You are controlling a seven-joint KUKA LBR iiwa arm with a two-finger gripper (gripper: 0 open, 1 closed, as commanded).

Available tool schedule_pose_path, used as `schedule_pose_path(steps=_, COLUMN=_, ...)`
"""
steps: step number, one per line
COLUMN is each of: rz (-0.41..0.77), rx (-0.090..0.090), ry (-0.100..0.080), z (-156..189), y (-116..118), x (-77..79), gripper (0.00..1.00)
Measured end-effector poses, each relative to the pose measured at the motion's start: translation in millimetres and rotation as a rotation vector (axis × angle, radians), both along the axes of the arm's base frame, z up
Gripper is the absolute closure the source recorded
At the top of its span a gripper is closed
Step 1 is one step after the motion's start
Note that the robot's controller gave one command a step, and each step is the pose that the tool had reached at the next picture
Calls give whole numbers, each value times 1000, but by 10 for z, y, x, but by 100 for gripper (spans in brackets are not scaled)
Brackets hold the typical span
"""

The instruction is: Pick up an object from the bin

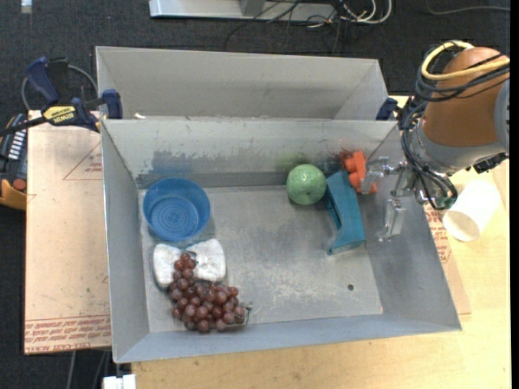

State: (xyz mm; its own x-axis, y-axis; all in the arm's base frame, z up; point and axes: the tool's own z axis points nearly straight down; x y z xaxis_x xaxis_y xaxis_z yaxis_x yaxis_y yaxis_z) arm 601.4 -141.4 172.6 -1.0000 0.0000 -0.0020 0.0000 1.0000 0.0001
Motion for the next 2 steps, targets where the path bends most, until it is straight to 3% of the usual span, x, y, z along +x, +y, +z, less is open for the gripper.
schedule_pose_path(steps=1, rz=564, rx=-2, ry=-9, z=-781, y=168, x=182, gripper=0)
schedule_pose_path(steps=2, rz=541, rx=-3, ry=-9, z=-238, y=140, x=211, gripper=0)
